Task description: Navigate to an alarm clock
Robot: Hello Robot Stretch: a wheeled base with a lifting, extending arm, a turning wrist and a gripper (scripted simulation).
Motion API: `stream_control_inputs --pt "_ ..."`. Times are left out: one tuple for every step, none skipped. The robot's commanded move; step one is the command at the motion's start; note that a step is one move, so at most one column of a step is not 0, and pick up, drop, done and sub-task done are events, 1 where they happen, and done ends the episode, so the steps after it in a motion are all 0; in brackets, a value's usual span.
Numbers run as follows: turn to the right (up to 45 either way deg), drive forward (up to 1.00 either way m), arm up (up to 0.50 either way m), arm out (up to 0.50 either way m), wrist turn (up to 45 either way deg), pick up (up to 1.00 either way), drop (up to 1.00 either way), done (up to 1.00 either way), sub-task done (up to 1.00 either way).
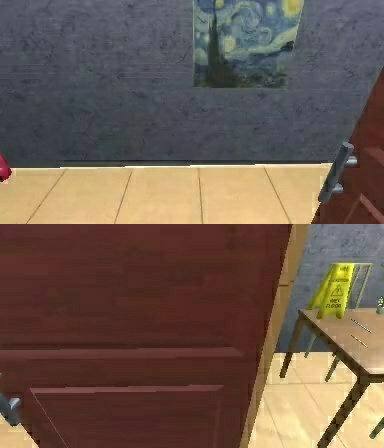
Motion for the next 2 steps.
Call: stream_control_inputs --pt "0.0 0.95 0.00 0.00 0.0 0.00 0.00 0.00 0.00" --pt "45.0 0.00 0.00 0.00 0.0 0.00 0.00 0.00 0.00"
